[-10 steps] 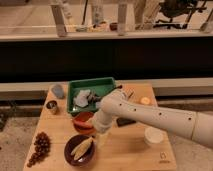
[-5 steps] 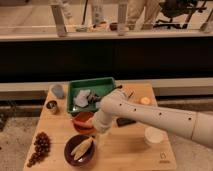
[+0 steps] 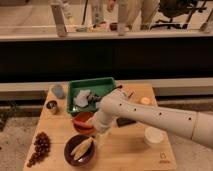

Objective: Place banana in purple bowl

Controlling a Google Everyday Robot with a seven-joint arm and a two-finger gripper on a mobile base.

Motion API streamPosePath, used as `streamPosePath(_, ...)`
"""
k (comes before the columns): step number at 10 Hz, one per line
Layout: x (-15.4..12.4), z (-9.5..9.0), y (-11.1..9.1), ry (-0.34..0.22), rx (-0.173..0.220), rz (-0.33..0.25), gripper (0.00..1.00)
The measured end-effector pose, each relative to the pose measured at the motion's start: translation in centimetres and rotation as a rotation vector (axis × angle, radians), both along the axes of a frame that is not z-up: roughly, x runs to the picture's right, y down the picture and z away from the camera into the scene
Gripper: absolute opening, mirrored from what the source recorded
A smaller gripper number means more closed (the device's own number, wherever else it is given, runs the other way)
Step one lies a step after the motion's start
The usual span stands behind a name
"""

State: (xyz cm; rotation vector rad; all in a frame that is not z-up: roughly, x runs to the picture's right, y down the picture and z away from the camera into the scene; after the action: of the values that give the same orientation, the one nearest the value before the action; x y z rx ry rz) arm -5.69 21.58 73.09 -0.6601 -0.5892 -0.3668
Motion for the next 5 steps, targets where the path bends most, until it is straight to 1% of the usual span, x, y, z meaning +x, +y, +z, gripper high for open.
streamPosePath(5, 0.00, 0.00, 0.00, 0.000, 0.000, 0.000, 0.80)
